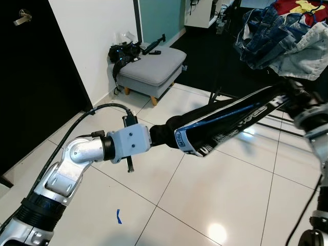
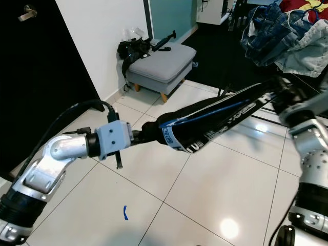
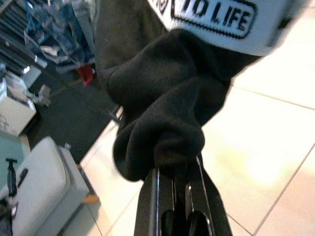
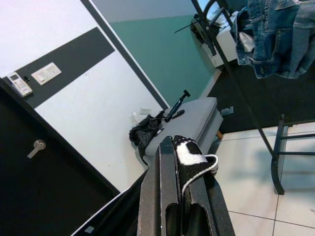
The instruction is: Hang hanger
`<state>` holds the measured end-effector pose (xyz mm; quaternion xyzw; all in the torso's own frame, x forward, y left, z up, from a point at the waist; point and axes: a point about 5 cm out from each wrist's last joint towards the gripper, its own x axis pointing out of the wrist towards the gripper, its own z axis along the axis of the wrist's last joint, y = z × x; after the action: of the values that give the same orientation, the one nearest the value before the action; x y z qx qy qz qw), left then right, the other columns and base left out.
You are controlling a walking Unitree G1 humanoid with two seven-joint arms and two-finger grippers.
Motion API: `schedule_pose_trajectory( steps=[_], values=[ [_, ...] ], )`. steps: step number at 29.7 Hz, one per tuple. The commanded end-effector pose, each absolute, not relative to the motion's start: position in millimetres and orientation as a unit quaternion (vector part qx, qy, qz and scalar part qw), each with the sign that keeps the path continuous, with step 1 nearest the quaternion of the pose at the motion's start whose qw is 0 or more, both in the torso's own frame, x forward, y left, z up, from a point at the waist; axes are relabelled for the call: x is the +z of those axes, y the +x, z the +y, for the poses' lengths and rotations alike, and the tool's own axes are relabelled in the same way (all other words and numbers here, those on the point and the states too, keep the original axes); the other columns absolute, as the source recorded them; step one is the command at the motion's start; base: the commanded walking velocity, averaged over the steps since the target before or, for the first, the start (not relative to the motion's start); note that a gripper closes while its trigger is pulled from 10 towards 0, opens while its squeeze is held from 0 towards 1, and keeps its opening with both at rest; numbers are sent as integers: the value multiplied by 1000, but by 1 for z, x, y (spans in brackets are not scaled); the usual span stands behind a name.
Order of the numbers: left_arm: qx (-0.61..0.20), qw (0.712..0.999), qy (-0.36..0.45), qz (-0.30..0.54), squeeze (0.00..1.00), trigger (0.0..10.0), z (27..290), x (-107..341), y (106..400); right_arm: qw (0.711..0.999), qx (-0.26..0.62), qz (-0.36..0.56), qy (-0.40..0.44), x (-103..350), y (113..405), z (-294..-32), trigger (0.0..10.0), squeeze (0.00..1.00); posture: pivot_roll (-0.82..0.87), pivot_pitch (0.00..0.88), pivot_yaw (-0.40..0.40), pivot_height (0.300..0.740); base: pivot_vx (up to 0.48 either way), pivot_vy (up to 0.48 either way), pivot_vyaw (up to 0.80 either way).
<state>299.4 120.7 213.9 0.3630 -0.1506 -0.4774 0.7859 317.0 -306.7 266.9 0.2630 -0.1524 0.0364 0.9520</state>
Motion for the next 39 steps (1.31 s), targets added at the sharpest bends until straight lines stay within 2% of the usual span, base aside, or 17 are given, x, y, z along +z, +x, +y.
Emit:
schedule_pose_trajectory(
  steps=[1,8,9,11,13,18,22,27,30,32,36,38,39],
  values=[
    [-480,785,372,-122,0,10000,122,203,299,952,28,-160,261,266,315,-306,0,0,-21,132,38,740,0,0,0],
    [-456,800,372,-116,0,10000,111,200,304,950,78,-142,268,260,324,-270,0,0,-20,135,41,740,0,0,0],
    [-434,817,366,-102,0,10000,104,196,308,946,118,-131,274,257,329,-243,0,0,-15,138,42,740,0,0,0],
    [-434,817,366,-102,0,10000,104,196,308,946,118,-131,274,257,329,-243,0,0,-15,138,42,740,0,0,0],
    [-418,827,365,-88,0,10000,101,192,311,941,141,-126,280,257,331,-227,0,0,-16,139,42,740,0,0,0],
    [-402,838,362,-75,0,10000,100,188,314,939,152,-124,284,257,332,-219,0,0,-16,140,43,740,0,0,0],
    [-356,867,345,-46,0,10000,103,184,323,935,177,-109,286,252,332,-201,0,0,-19,140,46,740,0,0,0],
    [-345,873,341,-36,0,10000,106,183,326,933,188,-99,291,248,330,-193,0,0,-21,140,46,740,0,0,0],
    [-329,881,341,-5,0,10000,115,176,331,920,283,-42,266,226,313,-143,0,0,-26,140,50,740,0,0,0],
    [-331,877,349,0,0,10000,118,175,331,918,306,-32,252,220,306,-133,0,0,-27,140,49,740,0,0,0],
    [-337,871,356,2,0,10000,122,174,331,922,300,-27,244,216,305,-136,0,0,-27,140,49,740,0,0,0],
    [-353,860,368,5,0,10000,130,174,329,938,248,-34,241,215,310,-161,0,0,-27,140,49,740,0,0,0],
    [-353,860,368,5,0,10000,130,174,329,938,248,-34,241,215,310,-161,0,0,-27,140,49,740,0,0,0]
  ],
)
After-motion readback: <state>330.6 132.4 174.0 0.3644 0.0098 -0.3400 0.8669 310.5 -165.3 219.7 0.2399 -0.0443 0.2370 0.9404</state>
